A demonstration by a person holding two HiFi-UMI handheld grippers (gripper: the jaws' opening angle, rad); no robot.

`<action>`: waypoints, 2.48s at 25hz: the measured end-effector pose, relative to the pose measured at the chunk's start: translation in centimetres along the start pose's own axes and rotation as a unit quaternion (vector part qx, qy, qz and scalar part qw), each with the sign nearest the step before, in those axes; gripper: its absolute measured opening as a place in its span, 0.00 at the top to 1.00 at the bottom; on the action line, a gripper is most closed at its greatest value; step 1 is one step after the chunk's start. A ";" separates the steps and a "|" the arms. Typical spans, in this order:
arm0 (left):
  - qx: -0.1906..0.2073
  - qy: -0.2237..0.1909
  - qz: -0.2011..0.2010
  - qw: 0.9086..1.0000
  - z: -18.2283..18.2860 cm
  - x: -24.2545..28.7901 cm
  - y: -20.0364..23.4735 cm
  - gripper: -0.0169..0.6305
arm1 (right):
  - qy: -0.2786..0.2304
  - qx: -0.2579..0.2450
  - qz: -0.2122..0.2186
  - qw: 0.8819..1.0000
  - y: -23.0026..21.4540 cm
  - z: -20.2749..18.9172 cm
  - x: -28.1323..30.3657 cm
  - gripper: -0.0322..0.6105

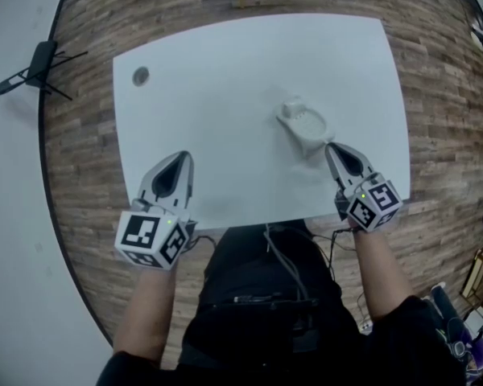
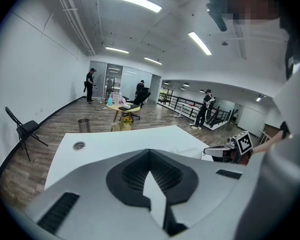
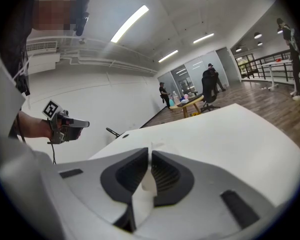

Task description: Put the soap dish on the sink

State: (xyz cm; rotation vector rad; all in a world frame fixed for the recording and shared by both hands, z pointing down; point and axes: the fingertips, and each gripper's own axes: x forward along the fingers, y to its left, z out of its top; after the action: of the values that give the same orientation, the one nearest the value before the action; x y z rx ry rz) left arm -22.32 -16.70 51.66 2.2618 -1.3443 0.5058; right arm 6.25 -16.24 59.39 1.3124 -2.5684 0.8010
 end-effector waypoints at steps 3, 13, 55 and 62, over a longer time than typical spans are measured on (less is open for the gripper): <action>0.004 0.001 -0.002 1.000 0.0 0.3 -0.2 0.99 | 0.002 0.003 -0.004 1.000 -0.3 -0.5 -0.2 0.91; 0.004 0.004 -0.007 1.000 0.0 0.3 -0.7 0.99 | 0.009 0.012 -0.013 1.000 -1.0 -2.0 -0.6 0.91; 0.018 -0.017 0.006 1.000 1.8 -2.1 0.4 0.99 | 0.048 0.017 -0.044 0.998 -1.6 -4.0 -0.4 0.90; 0.022 -0.024 0.010 0.999 2.8 -3.5 1.7 0.99 | 0.056 0.016 -0.061 0.996 -1.4 -3.9 -0.1 0.90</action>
State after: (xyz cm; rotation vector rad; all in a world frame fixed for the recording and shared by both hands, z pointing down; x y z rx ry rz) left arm -25.23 -16.45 47.84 2.3124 -1.3928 0.4946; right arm 7.05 -14.78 63.21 1.3774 -2.3744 0.8702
